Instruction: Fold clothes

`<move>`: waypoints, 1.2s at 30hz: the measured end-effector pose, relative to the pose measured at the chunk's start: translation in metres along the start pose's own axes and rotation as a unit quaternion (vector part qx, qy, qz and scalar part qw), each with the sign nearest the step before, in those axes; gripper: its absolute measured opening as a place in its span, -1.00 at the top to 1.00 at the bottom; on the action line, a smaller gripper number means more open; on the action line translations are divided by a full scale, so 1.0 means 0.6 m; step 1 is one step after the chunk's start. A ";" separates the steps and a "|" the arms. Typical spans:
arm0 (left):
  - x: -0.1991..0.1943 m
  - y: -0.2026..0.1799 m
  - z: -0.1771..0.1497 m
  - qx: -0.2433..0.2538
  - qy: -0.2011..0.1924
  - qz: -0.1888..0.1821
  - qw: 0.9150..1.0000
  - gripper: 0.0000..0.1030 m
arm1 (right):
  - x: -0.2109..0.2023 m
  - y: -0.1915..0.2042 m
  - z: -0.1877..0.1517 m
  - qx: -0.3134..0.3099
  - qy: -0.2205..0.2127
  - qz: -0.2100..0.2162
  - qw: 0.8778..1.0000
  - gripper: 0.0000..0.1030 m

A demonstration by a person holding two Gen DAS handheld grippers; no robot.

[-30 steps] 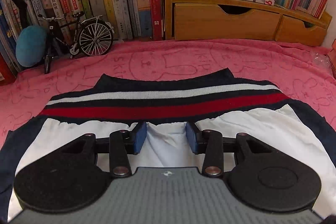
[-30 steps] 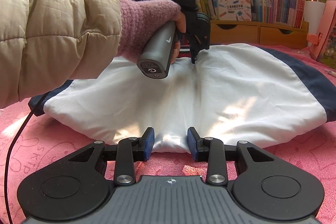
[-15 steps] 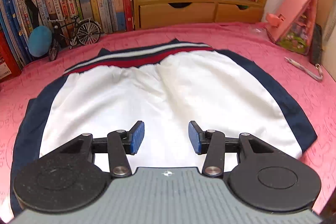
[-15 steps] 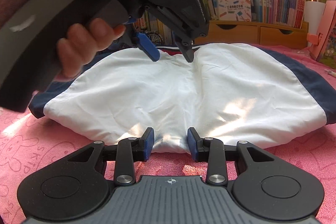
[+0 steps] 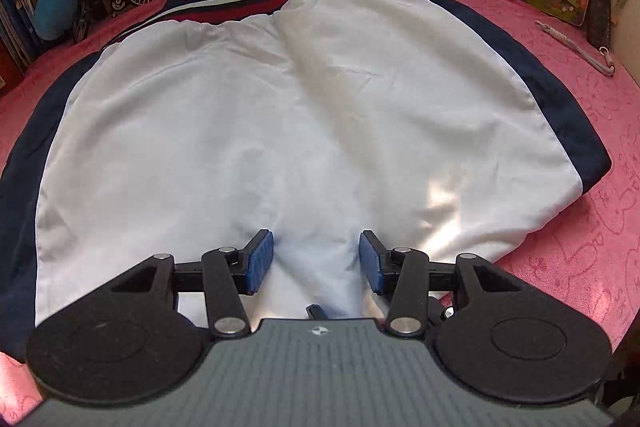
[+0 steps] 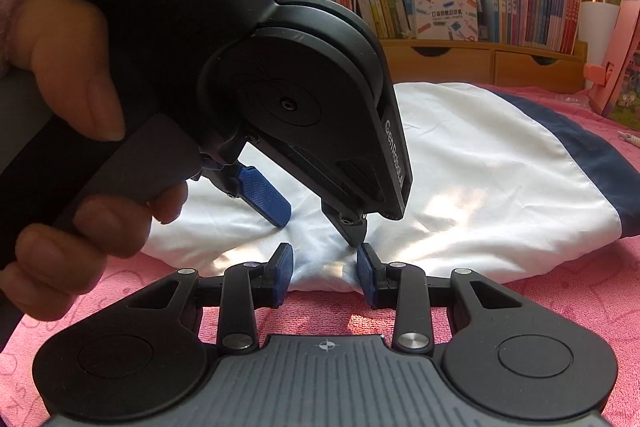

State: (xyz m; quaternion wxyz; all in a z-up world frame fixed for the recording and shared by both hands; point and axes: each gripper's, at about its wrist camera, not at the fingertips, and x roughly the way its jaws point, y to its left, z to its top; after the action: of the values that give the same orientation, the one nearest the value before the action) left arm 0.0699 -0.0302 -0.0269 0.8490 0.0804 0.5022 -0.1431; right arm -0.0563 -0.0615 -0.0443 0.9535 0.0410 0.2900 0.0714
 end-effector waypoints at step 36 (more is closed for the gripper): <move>-0.116 0.026 -0.087 -0.111 -0.282 0.063 0.951 -0.08 | -0.116 -0.211 -0.033 0.178 -0.079 -0.025 0.980 -0.01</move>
State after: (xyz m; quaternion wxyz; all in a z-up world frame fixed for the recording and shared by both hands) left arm -0.0001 0.0104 0.0089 0.9668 -0.0266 0.2493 -0.0495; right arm -0.1100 -0.1967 -0.0377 0.9521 0.2088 0.2231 -0.0088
